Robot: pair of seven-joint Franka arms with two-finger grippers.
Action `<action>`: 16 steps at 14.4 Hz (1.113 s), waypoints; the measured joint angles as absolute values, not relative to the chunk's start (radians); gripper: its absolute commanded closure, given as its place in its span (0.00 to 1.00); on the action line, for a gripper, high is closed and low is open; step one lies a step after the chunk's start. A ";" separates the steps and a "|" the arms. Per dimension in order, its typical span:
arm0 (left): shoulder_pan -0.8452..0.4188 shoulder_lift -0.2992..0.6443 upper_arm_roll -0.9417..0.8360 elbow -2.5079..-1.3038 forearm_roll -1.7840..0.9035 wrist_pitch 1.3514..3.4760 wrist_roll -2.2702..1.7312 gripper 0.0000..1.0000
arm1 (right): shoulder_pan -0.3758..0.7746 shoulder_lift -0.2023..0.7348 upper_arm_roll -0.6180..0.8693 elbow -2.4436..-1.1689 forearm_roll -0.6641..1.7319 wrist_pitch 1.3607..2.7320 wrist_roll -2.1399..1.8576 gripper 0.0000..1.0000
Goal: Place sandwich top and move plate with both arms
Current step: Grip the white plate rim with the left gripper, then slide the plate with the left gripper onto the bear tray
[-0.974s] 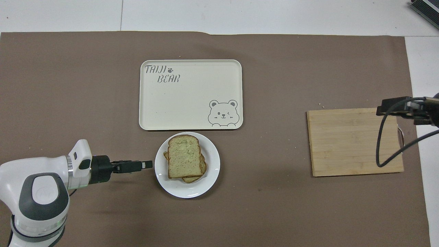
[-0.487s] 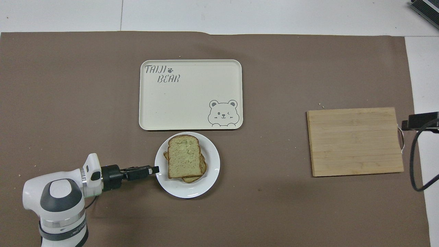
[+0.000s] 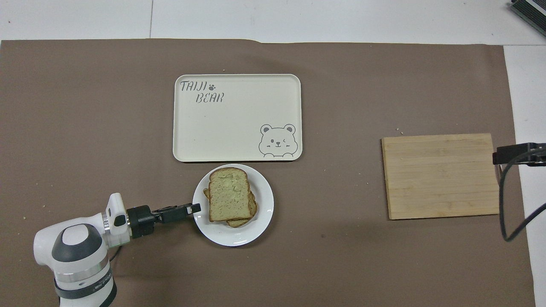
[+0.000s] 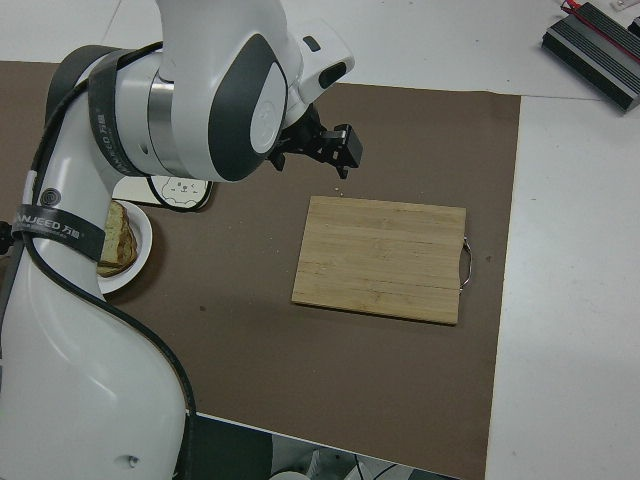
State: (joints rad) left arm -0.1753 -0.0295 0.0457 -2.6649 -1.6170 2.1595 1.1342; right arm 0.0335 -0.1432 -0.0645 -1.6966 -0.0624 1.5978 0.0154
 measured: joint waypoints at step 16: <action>-0.175 -0.027 0.042 -2.688 -1.630 2.106 1.133 1.00 | 0.032 -0.110 -0.074 -1.647 -0.037 1.567 0.046 0.00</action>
